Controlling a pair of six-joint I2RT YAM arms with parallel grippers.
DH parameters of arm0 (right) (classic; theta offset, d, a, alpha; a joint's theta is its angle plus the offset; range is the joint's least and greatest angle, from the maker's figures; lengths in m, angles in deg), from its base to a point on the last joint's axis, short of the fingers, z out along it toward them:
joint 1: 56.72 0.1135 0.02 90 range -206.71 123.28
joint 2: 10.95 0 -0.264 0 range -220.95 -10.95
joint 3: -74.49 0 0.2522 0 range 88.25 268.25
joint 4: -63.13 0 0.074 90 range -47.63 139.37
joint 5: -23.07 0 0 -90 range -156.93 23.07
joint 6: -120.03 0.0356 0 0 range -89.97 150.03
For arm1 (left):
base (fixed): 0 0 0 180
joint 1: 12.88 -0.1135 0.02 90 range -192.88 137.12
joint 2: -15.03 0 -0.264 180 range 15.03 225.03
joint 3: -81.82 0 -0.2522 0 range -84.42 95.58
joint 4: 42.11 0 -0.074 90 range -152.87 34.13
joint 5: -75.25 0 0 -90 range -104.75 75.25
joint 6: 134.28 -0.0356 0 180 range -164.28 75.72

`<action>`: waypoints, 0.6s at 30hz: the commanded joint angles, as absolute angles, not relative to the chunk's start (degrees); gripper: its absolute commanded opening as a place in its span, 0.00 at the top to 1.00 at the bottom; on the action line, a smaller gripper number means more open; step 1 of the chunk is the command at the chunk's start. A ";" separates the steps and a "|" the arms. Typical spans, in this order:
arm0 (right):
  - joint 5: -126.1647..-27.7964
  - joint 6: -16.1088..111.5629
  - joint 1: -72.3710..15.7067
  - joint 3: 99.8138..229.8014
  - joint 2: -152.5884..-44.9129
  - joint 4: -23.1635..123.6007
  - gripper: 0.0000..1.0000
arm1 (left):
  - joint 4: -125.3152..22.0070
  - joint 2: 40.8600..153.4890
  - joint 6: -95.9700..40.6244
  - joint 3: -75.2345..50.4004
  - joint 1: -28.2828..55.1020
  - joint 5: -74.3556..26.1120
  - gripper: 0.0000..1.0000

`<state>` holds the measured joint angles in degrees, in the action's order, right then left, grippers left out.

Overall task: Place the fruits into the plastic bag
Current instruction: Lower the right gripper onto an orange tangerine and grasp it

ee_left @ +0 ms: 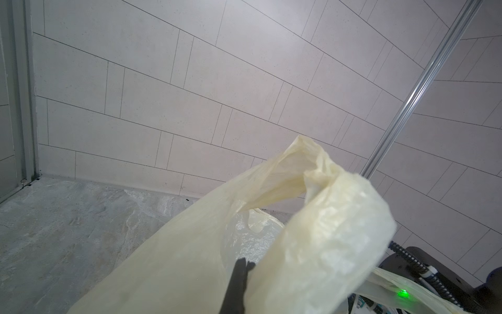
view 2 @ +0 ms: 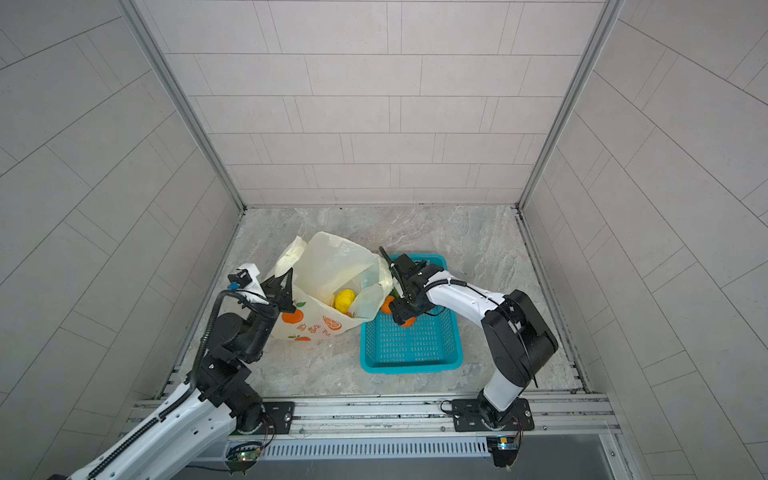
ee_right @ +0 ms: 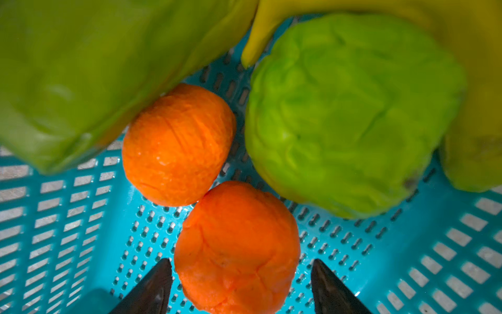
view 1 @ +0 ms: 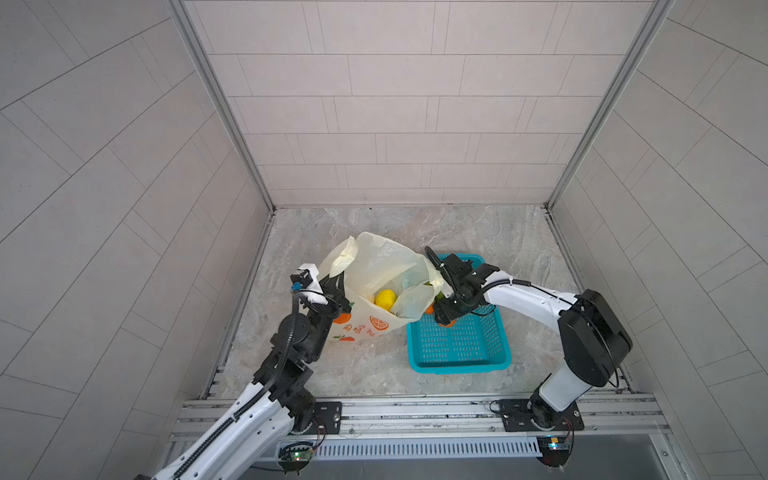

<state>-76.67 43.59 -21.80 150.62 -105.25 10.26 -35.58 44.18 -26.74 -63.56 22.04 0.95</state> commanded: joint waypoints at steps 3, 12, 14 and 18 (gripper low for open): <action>-75.09 42.87 -21.26 151.38 -106.98 11.26 0.27 | -34.11 43.60 -27.45 -63.36 22.28 1.14 1.00; -73.80 43.19 -21.16 151.05 -106.83 11.85 0.44 | -34.17 43.36 -27.41 -63.50 22.28 1.26 1.00; -72.40 43.79 -21.27 150.77 -105.26 11.69 0.46 | -34.24 43.27 -27.41 -63.49 22.29 1.25 1.00; -70.63 46.19 -22.63 151.17 -99.63 10.02 0.48 | -34.17 43.30 -27.40 -63.63 22.28 1.27 1.00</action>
